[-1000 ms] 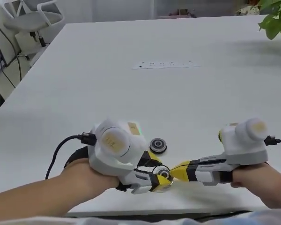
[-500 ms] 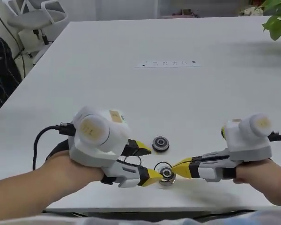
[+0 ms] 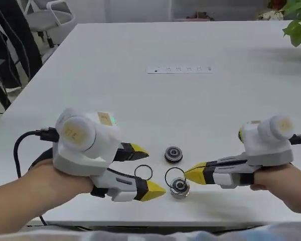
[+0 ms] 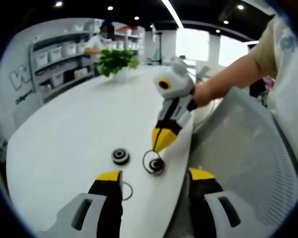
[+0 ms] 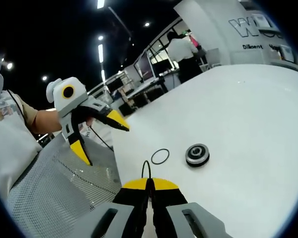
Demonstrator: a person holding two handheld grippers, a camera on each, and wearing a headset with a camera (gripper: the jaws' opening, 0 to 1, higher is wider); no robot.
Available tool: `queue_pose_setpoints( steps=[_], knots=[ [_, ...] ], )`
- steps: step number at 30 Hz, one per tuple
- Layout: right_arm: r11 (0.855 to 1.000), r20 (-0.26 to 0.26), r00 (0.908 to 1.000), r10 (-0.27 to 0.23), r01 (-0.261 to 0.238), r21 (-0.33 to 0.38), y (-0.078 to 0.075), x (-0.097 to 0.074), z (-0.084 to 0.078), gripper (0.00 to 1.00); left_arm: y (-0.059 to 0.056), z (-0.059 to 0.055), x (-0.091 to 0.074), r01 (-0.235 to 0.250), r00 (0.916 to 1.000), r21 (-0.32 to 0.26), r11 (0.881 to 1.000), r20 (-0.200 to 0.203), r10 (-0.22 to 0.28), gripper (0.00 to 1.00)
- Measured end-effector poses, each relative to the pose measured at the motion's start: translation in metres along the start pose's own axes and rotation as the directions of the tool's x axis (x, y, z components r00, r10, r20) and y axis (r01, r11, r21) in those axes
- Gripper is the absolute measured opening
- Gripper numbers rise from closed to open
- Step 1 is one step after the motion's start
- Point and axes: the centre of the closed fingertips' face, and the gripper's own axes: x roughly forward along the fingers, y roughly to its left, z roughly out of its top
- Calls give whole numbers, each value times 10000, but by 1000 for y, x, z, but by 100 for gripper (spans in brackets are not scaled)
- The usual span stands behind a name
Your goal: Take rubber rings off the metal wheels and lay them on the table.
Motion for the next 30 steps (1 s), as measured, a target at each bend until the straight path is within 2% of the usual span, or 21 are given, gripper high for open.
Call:
queue_pose_setpoints(
  steps=[8, 13, 30],
  knots=[
    [9999, -8, 10000, 14, -14, -150, 0, 3, 10, 0, 3, -5, -10, -215, 9997, -244, 9995, 71, 217, 60],
    [9997, 5, 10000, 50, -50, -239, 1, 6, 16, 0, 7, -10, -16, -412, 9992, -292, 9987, -20, 412, 66],
    [9988, -78, 9999, 150, -153, -472, -3, 24, 38, 0, 19, -23, -35, -968, 9953, -641, 9932, -91, 964, 80]
  ],
)
